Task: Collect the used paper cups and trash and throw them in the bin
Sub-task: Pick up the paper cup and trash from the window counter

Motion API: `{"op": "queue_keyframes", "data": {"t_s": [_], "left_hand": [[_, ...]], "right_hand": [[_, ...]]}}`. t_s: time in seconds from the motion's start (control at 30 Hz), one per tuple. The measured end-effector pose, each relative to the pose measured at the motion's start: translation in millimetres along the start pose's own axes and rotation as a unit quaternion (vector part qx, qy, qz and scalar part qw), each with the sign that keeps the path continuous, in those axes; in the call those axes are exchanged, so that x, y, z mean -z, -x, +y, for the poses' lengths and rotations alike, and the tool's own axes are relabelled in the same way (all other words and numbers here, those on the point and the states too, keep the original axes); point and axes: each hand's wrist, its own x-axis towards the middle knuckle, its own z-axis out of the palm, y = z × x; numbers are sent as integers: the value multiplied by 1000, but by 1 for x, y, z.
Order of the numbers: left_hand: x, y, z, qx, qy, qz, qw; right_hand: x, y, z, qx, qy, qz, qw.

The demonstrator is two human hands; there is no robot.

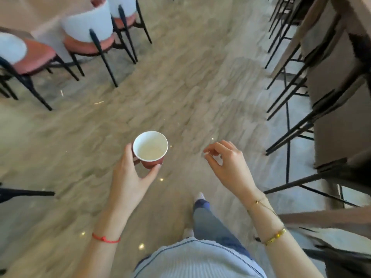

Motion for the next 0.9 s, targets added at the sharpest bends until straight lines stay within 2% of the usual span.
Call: {"op": "queue_keyframes", "data": {"t_s": [0.2, 0.43, 0.63, 0.9], "left_hand": [[29, -64, -54, 80, -14, 82, 993], [58, -187, -99, 133, -17, 184, 974], [99, -275, -144, 189, -18, 271, 944], [154, -359, -228, 264, -38, 338, 902]], "right_hand": [[-63, -114, -28, 76, -19, -71, 994], [-126, -286, -67, 169, -47, -116, 978], [-183, -428, -127, 256, -71, -171, 949], [-295, -556, -208, 317, -94, -245, 911]]}}
